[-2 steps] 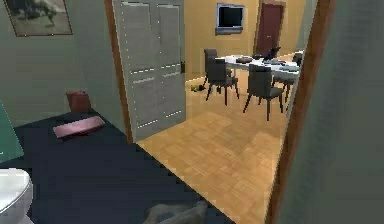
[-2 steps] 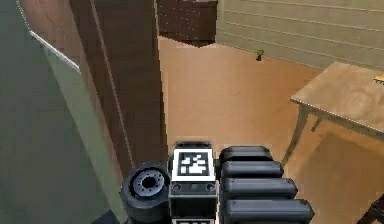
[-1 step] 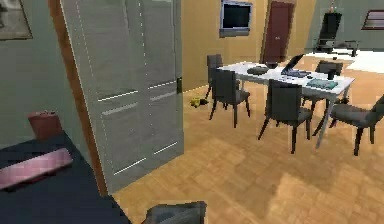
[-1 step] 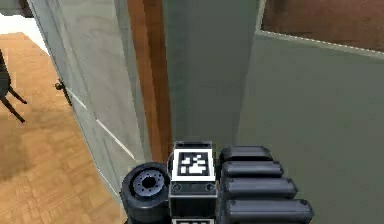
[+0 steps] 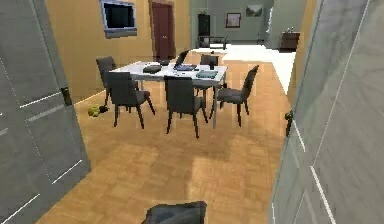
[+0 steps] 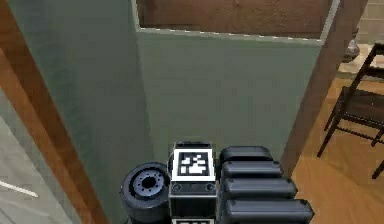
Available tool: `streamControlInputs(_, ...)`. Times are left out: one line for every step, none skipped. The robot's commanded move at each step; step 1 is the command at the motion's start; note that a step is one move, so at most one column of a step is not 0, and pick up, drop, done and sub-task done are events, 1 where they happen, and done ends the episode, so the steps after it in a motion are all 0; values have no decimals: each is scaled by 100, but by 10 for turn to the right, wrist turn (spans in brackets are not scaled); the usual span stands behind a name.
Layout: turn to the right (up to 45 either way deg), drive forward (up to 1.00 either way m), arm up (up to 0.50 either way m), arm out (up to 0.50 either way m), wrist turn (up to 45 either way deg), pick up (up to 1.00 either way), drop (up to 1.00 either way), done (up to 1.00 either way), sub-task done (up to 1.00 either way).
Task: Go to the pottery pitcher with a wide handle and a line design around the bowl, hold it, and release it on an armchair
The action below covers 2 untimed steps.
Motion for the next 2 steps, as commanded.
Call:
streamControlInputs(0,30,0,0,0,0,0,0,0)
streamControlInputs(120,0,0,0,0,0,0,0,0)
